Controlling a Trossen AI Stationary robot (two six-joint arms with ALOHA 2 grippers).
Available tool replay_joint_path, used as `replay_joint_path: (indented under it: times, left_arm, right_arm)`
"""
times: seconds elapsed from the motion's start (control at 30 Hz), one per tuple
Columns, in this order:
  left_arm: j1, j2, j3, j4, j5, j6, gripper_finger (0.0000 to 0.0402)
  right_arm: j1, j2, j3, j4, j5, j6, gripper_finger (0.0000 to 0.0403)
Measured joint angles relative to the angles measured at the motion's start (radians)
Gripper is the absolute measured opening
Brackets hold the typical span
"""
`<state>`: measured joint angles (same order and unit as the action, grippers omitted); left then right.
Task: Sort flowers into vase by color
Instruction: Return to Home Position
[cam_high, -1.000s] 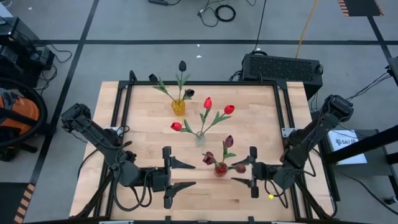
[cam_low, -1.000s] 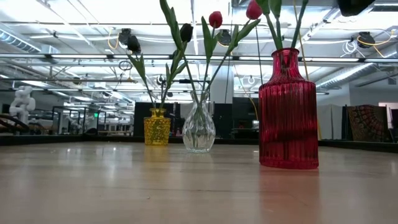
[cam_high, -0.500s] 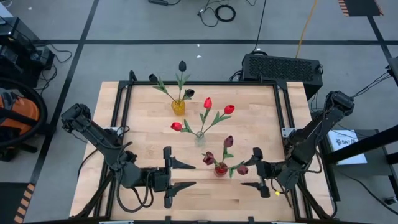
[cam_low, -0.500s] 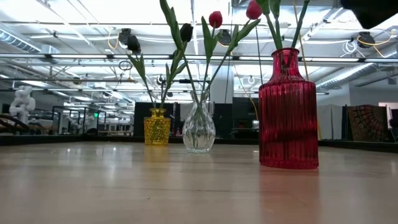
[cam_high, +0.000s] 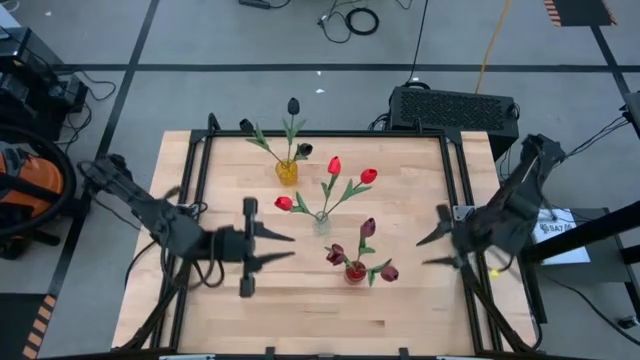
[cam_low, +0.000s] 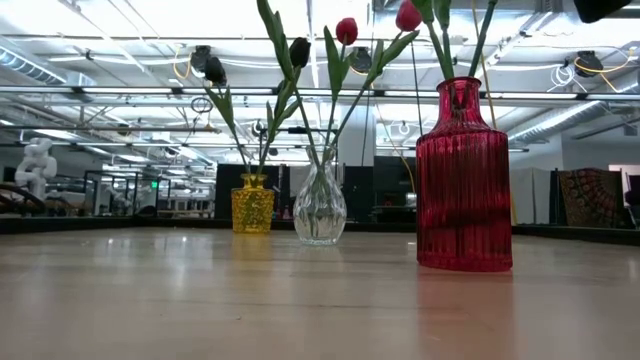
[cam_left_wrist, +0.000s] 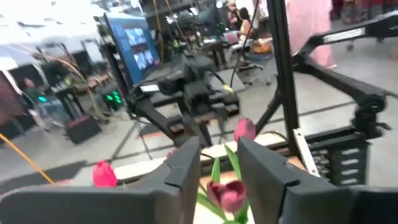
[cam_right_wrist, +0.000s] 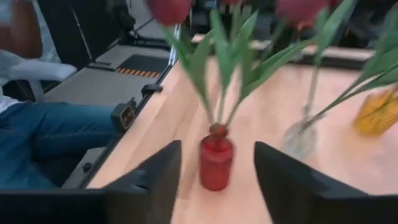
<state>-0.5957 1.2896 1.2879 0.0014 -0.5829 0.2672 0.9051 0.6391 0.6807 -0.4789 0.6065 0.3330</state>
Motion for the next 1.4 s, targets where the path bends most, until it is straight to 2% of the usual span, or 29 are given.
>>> replay_joint_path:
  times: [0.1,0.27,0.33,0.53,0.77,1.0,1.1,1.4]
  left_arm:
    - [0.027,-0.055,-0.039,-0.051,0.057,-0.050,0.0093]
    - [0.030,-0.136,-0.161,-0.069,0.068,-0.053,0.0056]
    - [0.024,-0.180,-0.215,-0.063,0.068,-0.062,0.0042]
    - [0.023,-0.329,-0.403,-0.029,0.078,-0.105,0.0007]
    - [0.026,-0.519,-0.644,0.099,0.111,-0.102,0.0005]
    - [0.056,-0.660,-0.782,0.124,0.213,-0.103,0.0005]
    - [0.072,-0.694,-0.830,0.128,0.218,-0.105,0.0004]
    - [0.118,-0.744,-0.922,0.183,0.242,-0.105,0.0004]
  right_arm:
    - [0.000,-0.118,0.000,-0.033,0.042,-0.098,0.0144]
    - [0.000,-0.284,0.000,-0.041,0.094,-0.256,0.0032]
    - [0.000,-0.331,-0.011,-0.053,0.104,-0.279,0.0010]
    - [0.000,-0.438,-0.104,0.022,0.147,-0.331,0.0004]
    - [0.000,-0.484,-0.175,0.047,0.147,-0.345,0.0001]
    - [0.000,-0.519,-0.216,0.073,0.114,-0.330,0.0001]
    - [0.000,-0.523,-0.245,0.123,0.101,-0.320,0.0001]
    - [-0.047,-0.522,-0.461,0.492,0.100,-0.427,0.0000]
